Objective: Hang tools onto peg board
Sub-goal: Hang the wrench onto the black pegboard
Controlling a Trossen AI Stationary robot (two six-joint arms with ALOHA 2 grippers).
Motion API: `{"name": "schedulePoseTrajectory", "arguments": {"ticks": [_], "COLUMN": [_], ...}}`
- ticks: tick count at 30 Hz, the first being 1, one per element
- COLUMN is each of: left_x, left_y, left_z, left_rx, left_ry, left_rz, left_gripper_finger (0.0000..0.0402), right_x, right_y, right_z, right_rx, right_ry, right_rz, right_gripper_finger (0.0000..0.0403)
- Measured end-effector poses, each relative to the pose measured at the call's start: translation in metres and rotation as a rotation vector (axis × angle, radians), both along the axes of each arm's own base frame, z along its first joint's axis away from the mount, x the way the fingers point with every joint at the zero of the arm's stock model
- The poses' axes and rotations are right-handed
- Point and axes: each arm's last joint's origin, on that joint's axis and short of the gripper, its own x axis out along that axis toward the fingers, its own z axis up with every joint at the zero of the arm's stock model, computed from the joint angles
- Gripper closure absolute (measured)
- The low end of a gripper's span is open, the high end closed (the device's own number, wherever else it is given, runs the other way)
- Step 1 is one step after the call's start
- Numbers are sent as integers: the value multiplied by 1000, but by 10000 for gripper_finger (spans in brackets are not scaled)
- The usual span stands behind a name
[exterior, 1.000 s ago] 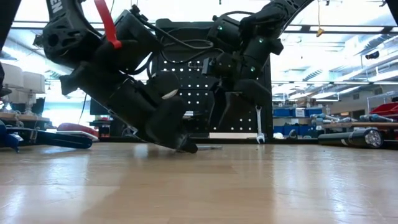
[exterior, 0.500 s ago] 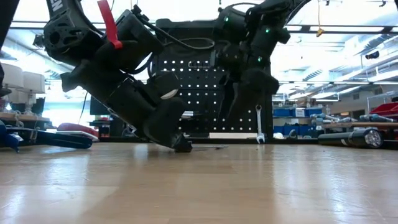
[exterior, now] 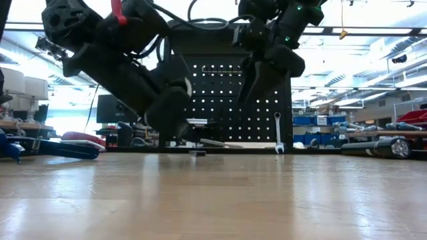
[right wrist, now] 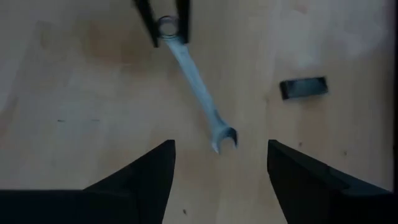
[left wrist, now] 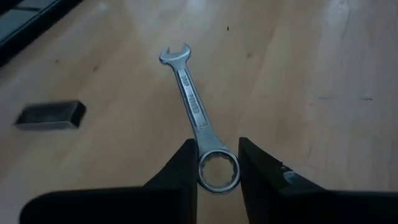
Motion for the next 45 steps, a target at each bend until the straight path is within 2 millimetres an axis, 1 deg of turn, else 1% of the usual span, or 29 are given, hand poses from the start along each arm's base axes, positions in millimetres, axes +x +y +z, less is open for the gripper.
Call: {"name": "schedulePoseTrajectory", "arguments": {"ticks": [3,8,9,10,12,18,22,25,28,32,35,39,45], "left_x": [1,2,2,2,2,2,1,-1,-6,-13,-19,-25,-25], "left_y": [0,0,0,0,0,-1,-1,0,2,3,3,2,2], "left_z": [4,5,5,5,6,6,5,3,2,8,13,18,16], "left_rx": [10,0,-4,-6,-7,-14,-48,-58,-50,-47,-62,-68,-71], "left_ry": [-18,-34,-37,-39,-42,-47,-42,4,69,121,160,183,196], "left_rz": [-7,2,6,8,10,12,8,2,1,-4,-25,-39,-34], "left_gripper_finger": [326,329,361,385,401,399,401,378,333,268,235,218,215], "right_x": [7,15,16,18,23,32,35,34,31,29,27,26,23], "right_y": [10,21,24,27,30,31,32,31,25,7,-7,-15,-16], "right_z": [-11,-21,-24,-26,-31,-61,-73,-74,-73,-73,-73,-73,-75], "right_rx": [-23,-177,-199,-210,-188,-140,-141,-127,-65,97,172,216,245], "right_ry": [19,19,24,21,-1,43,75,87,109,130,128,130,160], "right_rz": [18,-34,-36,-38,-55,-116,-111,-106,-94,-70,-89,-88,-84], "right_gripper_finger": [149,151,152,153,156,161,163,162,163,163,165,166,167]}}
